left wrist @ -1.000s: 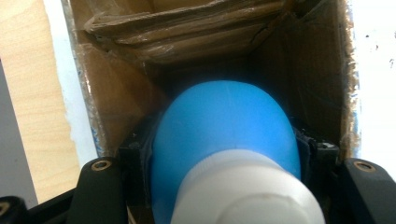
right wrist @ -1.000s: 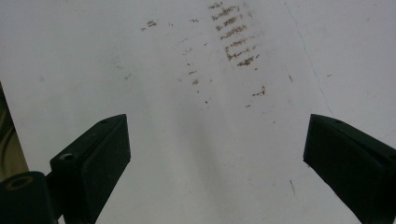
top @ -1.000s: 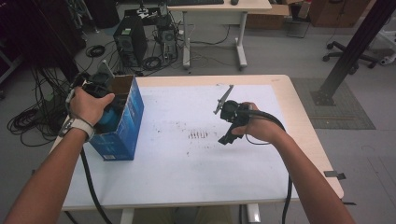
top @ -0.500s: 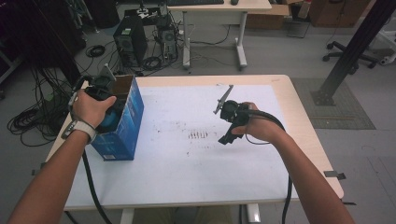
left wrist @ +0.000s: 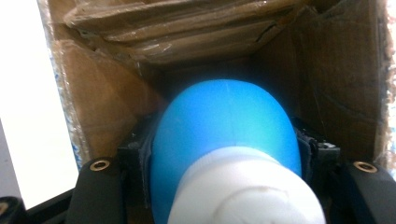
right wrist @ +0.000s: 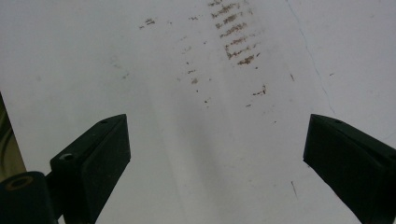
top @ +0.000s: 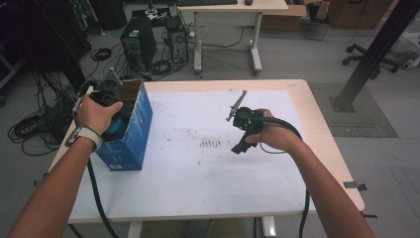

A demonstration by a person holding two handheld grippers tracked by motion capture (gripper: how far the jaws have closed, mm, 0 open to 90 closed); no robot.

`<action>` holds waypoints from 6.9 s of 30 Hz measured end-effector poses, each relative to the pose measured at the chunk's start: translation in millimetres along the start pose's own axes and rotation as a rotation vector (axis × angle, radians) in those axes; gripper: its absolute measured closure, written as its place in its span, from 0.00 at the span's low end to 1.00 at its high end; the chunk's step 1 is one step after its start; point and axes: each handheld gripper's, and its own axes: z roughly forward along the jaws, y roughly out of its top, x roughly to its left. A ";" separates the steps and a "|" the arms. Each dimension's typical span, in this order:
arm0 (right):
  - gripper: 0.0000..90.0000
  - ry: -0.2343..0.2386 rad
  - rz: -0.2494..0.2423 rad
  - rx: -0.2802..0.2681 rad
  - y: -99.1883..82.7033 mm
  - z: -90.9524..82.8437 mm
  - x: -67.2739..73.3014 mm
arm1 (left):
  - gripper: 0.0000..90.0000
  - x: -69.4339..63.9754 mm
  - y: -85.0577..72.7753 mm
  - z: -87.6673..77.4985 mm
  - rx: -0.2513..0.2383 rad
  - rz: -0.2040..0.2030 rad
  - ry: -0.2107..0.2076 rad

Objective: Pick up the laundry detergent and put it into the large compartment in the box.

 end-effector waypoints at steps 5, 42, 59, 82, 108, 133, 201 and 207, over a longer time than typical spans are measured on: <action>0.08 0.006 0.006 -0.002 -0.8 2.3 -0.4 | 0.39 2.7 0.2 1.7 0.005 -0.002 0.007; 0.08 0.010 0.005 -0.003 -0.9 4.6 0.0 | 0.25 1.3 3.5 -14.5 -0.013 0.018 -0.006; 0.08 0.004 -0.002 -0.010 -1.8 1.7 1.5 | 0.18 0.0 2.5 -19.4 -0.022 0.022 -0.002; 0.08 -0.001 0.001 -0.015 -2.2 -1.8 2.3 | 0.15 -0.3 4.8 -43.7 -0.045 0.028 -0.015; 0.08 -0.010 -0.002 -0.023 -2.8 -9.1 4.1 | 0.12 -23.1 8.4 -84.7 -0.079 0.129 -0.024; 0.09 -0.027 0.007 -0.025 -4.6 -18.4 6.3 | 0.11 -58.0 10.4 -112.6 -0.109 0.261 -0.064; 0.09 -0.051 0.013 -0.041 -2.4 -34.4 9.4 | 0.11 -146.7 4.4 -125.8 -0.092 0.806 -0.242; 0.09 -0.051 0.011 -0.042 -1.2 -34.3 9.8 | 0.12 -151.0 3.6 -124.0 -0.085 0.846 -0.247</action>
